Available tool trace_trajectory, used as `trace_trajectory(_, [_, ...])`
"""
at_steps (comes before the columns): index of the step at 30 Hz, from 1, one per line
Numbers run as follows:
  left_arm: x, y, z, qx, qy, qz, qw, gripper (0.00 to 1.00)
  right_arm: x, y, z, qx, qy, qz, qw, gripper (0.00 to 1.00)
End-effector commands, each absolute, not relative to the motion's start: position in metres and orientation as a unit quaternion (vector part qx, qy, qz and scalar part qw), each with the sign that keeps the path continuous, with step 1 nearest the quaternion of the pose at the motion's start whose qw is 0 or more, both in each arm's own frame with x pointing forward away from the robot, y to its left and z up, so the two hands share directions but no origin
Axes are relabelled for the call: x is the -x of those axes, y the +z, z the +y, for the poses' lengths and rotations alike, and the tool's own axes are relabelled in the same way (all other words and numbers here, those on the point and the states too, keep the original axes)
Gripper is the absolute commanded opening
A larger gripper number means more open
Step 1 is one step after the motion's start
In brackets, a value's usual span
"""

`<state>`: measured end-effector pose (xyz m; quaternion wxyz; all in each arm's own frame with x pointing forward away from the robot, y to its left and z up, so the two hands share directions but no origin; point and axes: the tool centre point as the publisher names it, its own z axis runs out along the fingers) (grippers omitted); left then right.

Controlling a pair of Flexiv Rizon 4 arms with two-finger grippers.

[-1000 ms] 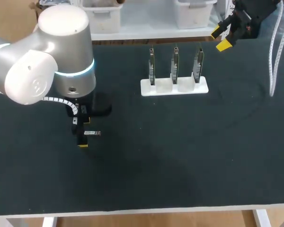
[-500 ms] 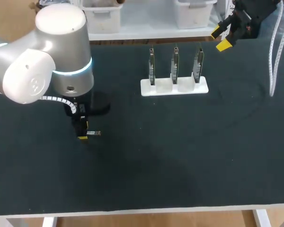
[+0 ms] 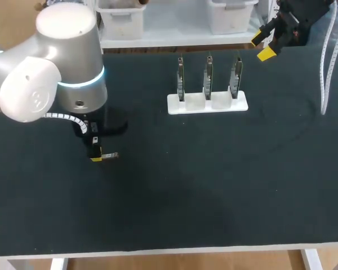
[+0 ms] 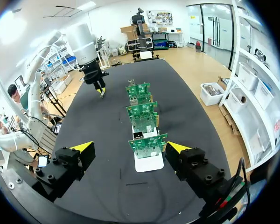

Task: Pick up the optical module with the left hand, and insert it into the network port with the right hand.

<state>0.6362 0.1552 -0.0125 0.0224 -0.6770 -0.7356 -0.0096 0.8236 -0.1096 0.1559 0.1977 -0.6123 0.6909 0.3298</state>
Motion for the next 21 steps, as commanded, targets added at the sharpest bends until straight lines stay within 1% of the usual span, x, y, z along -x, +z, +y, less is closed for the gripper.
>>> trace_trajectory(1, [-0.638, -0.013, 0.156, 0.678, -0.007, -0.735, 0.021, 0.00, -0.832, 0.157, -0.110, 0.644, 0.519, 0.563, 0.006, 1.00])
trace_trajectory(10, [-0.644, -0.005, 0.154, 0.678, 0.003, -0.735, 0.006, 0.00, -0.832, 0.157, -0.110, 0.644, 0.519, 0.563, 0.006, 1.00])
trace_trajectory(13, [-0.651, 0.004, 0.154, 0.673, 0.015, -0.739, -0.015, 0.00, -0.832, 0.157, -0.110, 0.644, 0.519, 0.563, 0.006, 1.00])
trace_trajectory(21, [-0.685, 0.044, 0.142, 0.663, 0.050, -0.739, -0.106, 0.00, -0.832, 0.157, -0.110, 0.644, 0.519, 0.563, 0.006, 1.00])
